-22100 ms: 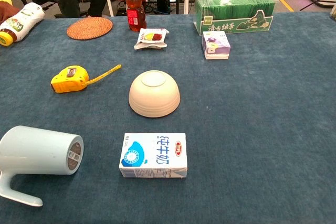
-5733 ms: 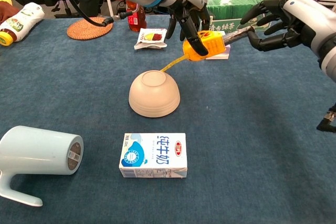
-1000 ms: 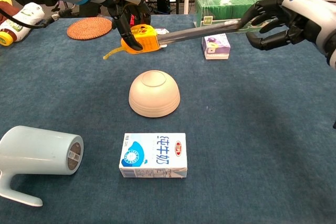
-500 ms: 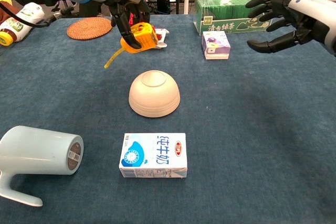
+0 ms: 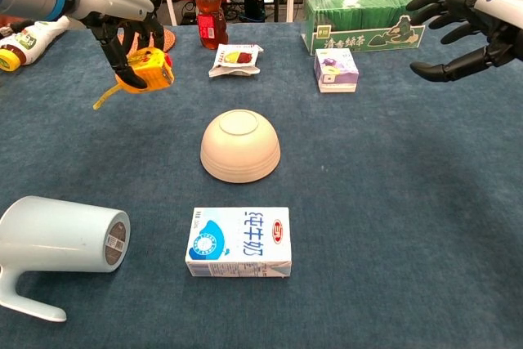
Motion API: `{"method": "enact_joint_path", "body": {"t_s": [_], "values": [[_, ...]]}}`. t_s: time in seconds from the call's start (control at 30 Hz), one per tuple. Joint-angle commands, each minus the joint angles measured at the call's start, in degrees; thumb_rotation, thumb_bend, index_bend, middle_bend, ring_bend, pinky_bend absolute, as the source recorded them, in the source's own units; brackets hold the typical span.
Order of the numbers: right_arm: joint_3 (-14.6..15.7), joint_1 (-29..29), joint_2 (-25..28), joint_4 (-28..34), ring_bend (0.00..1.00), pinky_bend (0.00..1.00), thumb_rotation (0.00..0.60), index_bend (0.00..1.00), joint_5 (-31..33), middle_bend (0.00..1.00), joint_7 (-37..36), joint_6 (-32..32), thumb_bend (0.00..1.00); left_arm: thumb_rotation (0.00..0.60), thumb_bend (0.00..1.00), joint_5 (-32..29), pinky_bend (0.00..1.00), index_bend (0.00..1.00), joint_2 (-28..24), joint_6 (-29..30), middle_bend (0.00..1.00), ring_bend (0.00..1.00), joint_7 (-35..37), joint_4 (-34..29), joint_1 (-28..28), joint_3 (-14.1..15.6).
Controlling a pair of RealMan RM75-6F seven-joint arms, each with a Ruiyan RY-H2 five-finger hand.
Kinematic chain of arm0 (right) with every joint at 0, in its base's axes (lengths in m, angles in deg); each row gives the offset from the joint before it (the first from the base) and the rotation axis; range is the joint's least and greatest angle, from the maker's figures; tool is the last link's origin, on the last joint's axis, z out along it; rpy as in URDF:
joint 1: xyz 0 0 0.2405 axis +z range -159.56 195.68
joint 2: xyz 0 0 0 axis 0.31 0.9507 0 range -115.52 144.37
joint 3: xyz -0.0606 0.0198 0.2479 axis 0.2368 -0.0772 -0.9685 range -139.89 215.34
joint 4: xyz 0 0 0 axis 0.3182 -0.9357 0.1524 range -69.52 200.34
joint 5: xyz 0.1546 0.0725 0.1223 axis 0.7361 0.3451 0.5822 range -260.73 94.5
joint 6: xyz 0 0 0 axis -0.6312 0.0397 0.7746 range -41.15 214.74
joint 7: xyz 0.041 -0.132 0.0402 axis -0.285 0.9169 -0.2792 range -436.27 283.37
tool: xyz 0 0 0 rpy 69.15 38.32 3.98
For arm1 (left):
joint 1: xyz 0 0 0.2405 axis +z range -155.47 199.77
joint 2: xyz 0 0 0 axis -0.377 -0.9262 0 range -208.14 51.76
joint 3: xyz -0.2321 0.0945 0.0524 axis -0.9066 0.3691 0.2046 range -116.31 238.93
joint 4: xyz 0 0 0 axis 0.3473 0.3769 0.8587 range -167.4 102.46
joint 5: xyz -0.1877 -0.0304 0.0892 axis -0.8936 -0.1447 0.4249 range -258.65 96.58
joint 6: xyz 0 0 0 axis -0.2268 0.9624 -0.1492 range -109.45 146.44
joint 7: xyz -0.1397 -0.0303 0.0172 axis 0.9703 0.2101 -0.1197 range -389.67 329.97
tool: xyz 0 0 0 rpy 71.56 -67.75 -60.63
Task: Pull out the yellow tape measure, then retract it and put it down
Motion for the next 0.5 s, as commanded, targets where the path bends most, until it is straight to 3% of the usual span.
{"method": "enact_joint_path", "body": {"t_s": [0.03, 0.13, 0.2, 0.3, 0.5], "values": [[0.1, -0.1, 0.1, -0.2, 0.14, 0.16, 0.554, 0.14, 0.1, 0.17, -0.2, 0.0, 0.35, 0.469, 0.32, 1.5, 0.32, 0.56, 0.6, 0.1, 0.41, 0.27, 0.4, 1.3, 1.8, 1.0], [0.3, -0.2, 0.2, -0.5, 0.14, 0.16, 0.553, 0.14, 0.2, 0.17, -0.2, 0.0, 0.35, 0.469, 0.28, 2.5, 0.30, 0.45, 1.6, -0.5, 0.33, 0.15, 1.4, 2.5, 3.4, 1.2], [0.3, -0.2, 0.3, -0.6, 0.14, 0.16, 0.555, 0.14, 0.2, 0.17, -0.1, 0.0, 0.35, 0.467, 0.25, 2.7, 0.27, 0.25, 2.2, -1.5, 0.20, 0.06, 1.3, 3.2, 4.0, 1.7], [0.3, -0.2, 0.7, -0.8, 0.14, 0.16, 0.553, 0.14, 0.3, 0.17, 0.0, 0.1, 0.35, 0.471, 0.22, 2.8, 0.24, 0.11, 2.7, -1.9, 0.09, 0.00, 1.6, 4.0, 4.7, 1.4], [0.5, -0.3, 1.0, -1.1, 0.14, 0.16, 0.555, 0.14, 0.0, 0.17, -0.3, 0.1, 0.35, 0.462, 0.20, 4.8, 0.23, 0.06, 1.6, -0.4, 0.06, 0.00, 3.6, 3.1, 6.7, 0.0]]}}
